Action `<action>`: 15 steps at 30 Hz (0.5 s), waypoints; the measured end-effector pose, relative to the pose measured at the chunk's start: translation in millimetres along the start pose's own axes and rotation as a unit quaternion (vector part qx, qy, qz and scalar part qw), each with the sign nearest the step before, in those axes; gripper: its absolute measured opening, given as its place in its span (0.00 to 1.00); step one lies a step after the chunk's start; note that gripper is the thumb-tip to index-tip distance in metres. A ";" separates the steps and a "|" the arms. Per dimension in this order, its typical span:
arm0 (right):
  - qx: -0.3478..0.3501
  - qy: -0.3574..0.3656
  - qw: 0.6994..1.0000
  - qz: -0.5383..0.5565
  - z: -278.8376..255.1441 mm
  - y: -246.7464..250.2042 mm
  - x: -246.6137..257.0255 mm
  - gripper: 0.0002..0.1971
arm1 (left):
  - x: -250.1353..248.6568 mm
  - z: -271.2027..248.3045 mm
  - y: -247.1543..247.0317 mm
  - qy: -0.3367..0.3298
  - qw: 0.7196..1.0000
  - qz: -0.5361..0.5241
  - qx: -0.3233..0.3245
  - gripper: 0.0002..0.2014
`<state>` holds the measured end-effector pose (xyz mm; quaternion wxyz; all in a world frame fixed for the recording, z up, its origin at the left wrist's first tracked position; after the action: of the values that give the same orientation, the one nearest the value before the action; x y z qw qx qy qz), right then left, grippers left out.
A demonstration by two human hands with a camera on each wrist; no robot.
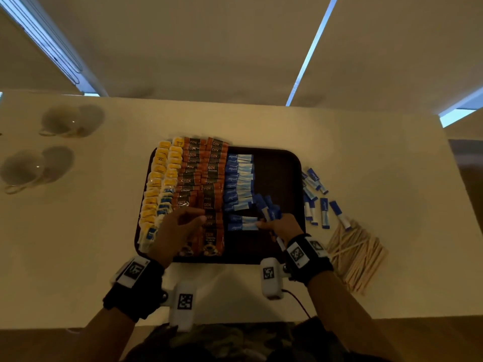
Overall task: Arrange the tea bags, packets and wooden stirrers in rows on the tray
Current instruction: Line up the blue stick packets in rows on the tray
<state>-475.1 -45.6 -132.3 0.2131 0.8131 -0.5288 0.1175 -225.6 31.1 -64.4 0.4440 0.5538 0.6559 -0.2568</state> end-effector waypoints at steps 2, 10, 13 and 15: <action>-0.004 -0.006 0.999 -0.050 7.7 -3.4 5.2 0.14 | 4.1 -4.8 8.0 0.005 1.000 -0.002 -0.019 0.08; -0.035 -0.005 0.998 -0.051 18.4 -18.4 16.2 0.17 | 17.7 -16.4 22.8 0.016 0.997 -0.046 -0.056 0.06; -0.035 -0.014 0.999 -0.028 19.5 -19.9 14.0 0.15 | 20.1 -17.0 22.4 0.017 0.997 -0.044 -0.057 0.05; -0.041 -0.017 0.999 -0.019 19.3 -19.4 12.0 0.15 | 18.8 -17.0 21.7 0.011 0.998 -0.040 -0.051 0.06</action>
<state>-453.1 -57.6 -148.6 0.2391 0.8157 -0.5210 0.0775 -209.8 60.1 -69.3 0.4535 0.5064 0.6949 -0.2345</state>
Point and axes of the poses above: each hand's wrist, its own z-axis towards the middle knuckle, its own y-axis out of the back of the hand, x = y × z, the point moved 8 cm from there along z, towards the middle knuckle, and after that the axes turned 6 degrees about -y, right-handed, at the moved point
